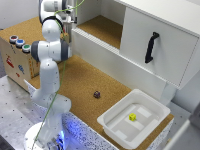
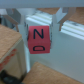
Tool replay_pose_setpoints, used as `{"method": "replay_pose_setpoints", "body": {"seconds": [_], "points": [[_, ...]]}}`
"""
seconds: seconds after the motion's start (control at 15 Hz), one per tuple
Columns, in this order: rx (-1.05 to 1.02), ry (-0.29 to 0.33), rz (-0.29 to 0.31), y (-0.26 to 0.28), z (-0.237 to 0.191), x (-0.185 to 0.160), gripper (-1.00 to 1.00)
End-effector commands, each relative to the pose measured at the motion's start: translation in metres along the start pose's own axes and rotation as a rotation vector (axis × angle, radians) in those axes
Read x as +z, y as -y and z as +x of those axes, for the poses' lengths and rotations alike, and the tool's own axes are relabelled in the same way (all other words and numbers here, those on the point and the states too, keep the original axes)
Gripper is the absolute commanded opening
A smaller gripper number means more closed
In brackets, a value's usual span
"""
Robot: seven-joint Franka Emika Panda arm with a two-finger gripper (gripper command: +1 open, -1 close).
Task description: Put the pink object inside the left cabinet
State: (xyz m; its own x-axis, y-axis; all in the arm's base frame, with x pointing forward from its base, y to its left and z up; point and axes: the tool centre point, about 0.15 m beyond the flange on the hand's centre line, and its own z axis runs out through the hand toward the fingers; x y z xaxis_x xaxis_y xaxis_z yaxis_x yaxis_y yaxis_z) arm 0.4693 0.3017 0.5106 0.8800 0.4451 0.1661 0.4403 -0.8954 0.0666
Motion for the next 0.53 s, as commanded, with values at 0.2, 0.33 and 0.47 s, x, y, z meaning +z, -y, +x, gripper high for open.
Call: {"method": "replay_pose_setpoints", "body": {"seconds": [0.2,0.33,0.47], "points": [[0.241,-0.301,0.002,-0.099,0.018,0.026,-1.00],[0.253,-0.333,-0.046,-0.100,0.036,0.039,-1.00],[0.268,-0.336,-0.055,-0.101,0.057,0.054,-1.00]]}}
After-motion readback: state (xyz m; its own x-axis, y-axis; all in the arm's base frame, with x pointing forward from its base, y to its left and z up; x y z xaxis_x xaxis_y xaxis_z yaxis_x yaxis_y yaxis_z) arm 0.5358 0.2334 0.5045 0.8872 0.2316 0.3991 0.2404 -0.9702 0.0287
